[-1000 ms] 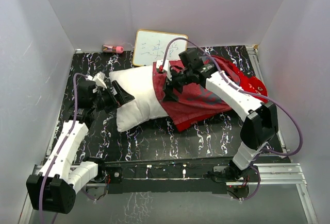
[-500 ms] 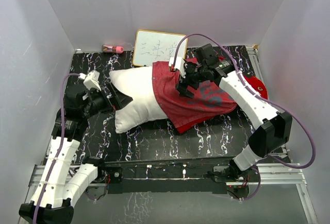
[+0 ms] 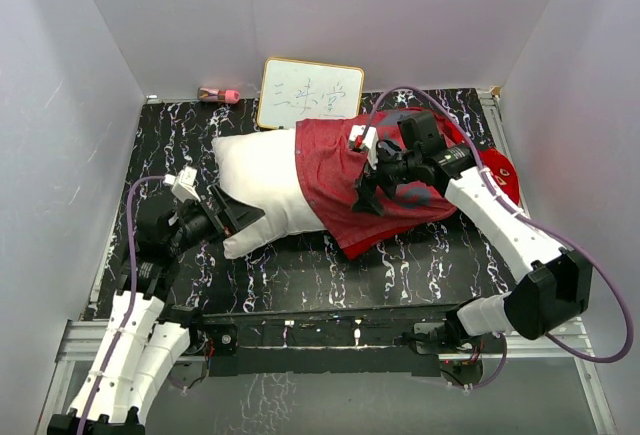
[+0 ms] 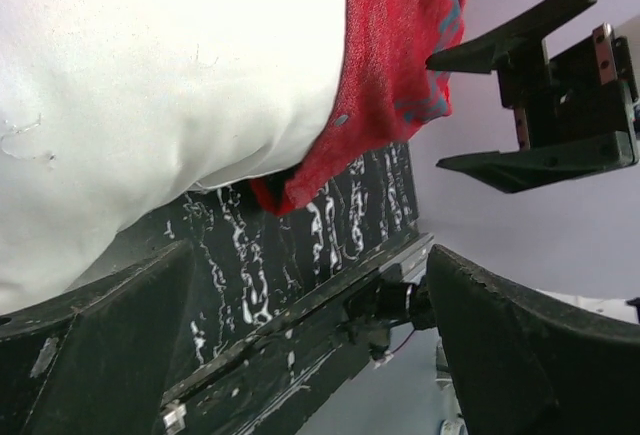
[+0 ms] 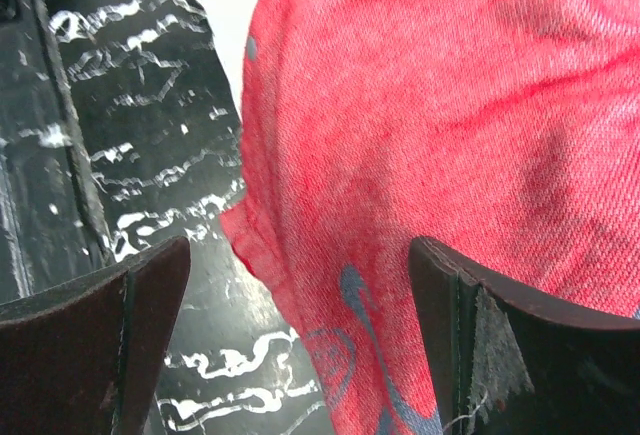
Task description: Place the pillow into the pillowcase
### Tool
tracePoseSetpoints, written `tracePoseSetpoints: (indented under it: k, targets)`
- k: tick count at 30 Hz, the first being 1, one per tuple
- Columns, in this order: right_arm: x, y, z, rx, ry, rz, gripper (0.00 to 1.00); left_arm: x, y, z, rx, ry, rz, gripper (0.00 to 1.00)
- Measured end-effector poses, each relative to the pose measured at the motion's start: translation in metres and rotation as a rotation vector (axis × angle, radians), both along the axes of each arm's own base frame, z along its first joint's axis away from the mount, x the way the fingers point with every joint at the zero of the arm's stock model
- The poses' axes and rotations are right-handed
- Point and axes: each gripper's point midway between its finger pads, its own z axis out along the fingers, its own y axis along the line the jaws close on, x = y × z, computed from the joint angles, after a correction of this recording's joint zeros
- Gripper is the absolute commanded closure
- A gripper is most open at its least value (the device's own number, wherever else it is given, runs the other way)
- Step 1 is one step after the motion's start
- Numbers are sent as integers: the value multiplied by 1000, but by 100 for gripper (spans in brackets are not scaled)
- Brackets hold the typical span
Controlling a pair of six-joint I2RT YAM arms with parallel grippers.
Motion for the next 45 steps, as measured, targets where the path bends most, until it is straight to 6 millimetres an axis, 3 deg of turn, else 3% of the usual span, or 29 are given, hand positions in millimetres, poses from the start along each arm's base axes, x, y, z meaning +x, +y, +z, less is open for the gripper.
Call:
tracePoseSetpoints:
  k: [3, 9, 16, 23, 29, 32, 36, 41, 45]
  targets:
    - [-4, 8, 9, 73, 7, 2, 1, 4, -1, 2, -54, -6, 28, 3]
    - [-2, 20, 18, 175, 0, -14, 1, 18, -2, 13, -107, -32, 71, 3]
    - [-7, 18, 3, 225, 21, -77, 2, 21, 3, 5, -35, -18, 78, 3]
    - [-12, 23, -12, 189, 12, -137, 13, 20, 15, -27, 107, 41, 86, 3]
    - [-49, 51, -18, 108, -20, 3, 16, 24, 37, -45, 248, 57, 154, 3]
    - [-46, 51, -23, 69, -46, -5, 16, 29, 42, -49, 312, 20, 143, 3]
    - [-25, 41, -34, -16, -110, -79, 17, 40, 36, -60, 347, -10, 69, 3]
    - [-7, 28, -35, -90, -212, -122, 29, 44, 27, -89, 362, 32, -23, 18]
    - [0, 27, -34, -101, -254, -130, 32, 44, 17, -96, 318, 25, -68, 51]
